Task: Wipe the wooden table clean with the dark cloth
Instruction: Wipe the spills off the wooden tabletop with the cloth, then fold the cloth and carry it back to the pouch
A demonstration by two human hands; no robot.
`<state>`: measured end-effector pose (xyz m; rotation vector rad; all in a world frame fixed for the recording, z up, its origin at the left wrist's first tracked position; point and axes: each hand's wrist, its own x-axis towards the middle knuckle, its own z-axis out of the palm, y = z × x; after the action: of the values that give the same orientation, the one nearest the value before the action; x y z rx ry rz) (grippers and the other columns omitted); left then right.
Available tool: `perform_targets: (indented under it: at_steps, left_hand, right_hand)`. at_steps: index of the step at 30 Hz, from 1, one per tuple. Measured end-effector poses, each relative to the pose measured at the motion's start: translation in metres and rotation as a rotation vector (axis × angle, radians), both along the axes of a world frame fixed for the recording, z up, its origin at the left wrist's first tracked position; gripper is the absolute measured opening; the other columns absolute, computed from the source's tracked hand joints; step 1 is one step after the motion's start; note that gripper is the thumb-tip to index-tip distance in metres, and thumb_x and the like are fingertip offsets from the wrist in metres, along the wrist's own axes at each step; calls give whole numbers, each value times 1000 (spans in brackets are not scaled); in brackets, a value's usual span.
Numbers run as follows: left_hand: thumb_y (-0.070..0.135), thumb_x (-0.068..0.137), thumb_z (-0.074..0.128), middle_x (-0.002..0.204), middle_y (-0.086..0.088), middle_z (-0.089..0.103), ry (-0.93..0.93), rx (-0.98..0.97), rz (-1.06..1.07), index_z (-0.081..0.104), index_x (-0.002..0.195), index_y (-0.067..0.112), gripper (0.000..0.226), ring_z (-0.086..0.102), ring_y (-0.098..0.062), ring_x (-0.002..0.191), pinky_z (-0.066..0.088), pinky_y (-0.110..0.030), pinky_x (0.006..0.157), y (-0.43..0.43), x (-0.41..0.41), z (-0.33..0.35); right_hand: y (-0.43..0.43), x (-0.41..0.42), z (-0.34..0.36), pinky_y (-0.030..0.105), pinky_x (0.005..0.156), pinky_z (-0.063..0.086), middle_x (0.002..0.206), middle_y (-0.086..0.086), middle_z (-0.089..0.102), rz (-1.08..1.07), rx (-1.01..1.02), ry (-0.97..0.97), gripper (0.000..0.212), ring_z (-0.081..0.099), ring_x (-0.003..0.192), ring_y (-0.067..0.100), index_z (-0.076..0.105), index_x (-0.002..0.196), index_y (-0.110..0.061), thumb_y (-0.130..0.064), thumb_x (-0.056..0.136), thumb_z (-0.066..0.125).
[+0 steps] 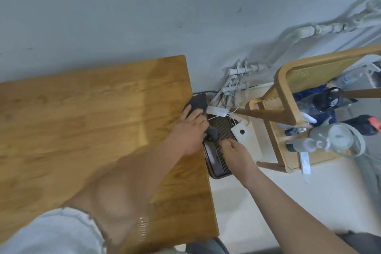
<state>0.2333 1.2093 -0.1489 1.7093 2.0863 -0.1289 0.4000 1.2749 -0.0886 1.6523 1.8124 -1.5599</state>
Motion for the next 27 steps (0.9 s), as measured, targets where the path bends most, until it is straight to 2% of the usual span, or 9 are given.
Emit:
perform_targets:
  at_steps: [4,8,10,12,14,16,20,24,27]
  left_hand:
    - [31,102,43,150,-1,46,-51,-67,-88,48,142,14,44,15,-23,152,-1,-51,126,-51,70,13]
    - [34,102,43,148,-4,48,-186,-45,-32,51,138,14,42,24,-20,149,3,-44,128,-87,110,30]
    - [37,103,44,140,-5,53,-286,-57,1,57,132,16,39,36,-22,141,13,-41,126,-104,123,44]
    - [39,103,43,127,-8,60,-381,-97,68,62,120,15,35,48,-26,127,33,-43,115,-126,132,57]
    - [41,104,43,112,-6,64,-538,-125,277,62,107,17,31,56,-26,113,46,-43,96,-156,131,66]
    - [44,105,43,104,1,68,-824,-149,637,63,102,27,26,61,-19,101,50,-39,87,-188,115,75]
    - [45,104,51,107,-4,78,-1350,-2,1349,73,107,27,28,71,-23,104,52,-46,103,-269,62,102]
    - [42,103,52,128,-11,71,-1688,258,1581,72,127,13,43,64,-31,121,42,-48,114,-377,11,143]
    - [40,96,58,124,-14,70,-1851,483,1705,74,122,9,43,66,-31,110,49,-45,98,-464,-13,170]
  right_hand:
    - [-32,28,-7,34,72,43,87,2,65,42,-13,-75,18,59,86,23,64,97,-10,-19,98,49]
    - [-59,49,-3,38,69,53,83,5,64,-76,-5,-70,11,59,75,19,58,94,-12,-20,98,52]
    - [-70,57,1,42,70,56,79,8,64,-149,16,-38,19,59,71,23,61,92,-5,-21,98,53]
    - [-81,65,6,44,70,55,77,11,60,-182,9,-9,25,56,72,25,61,88,0,-23,95,54]
    - [-96,67,12,48,72,55,78,12,62,-174,-34,-4,28,57,74,26,62,88,1,-25,92,54]
    - [-114,59,23,43,75,56,86,14,69,-146,-118,39,26,63,77,27,69,99,-3,-26,97,57]
    - [-168,19,52,38,95,57,104,9,80,14,-254,162,30,73,101,25,78,109,-19,-44,97,67]
    - [-250,-42,81,46,108,52,123,3,76,148,-428,320,51,68,120,21,75,125,-26,-63,91,64]
    - [-323,-83,99,45,111,48,141,8,66,168,-611,491,72,60,134,24,71,133,-24,-75,84,61]
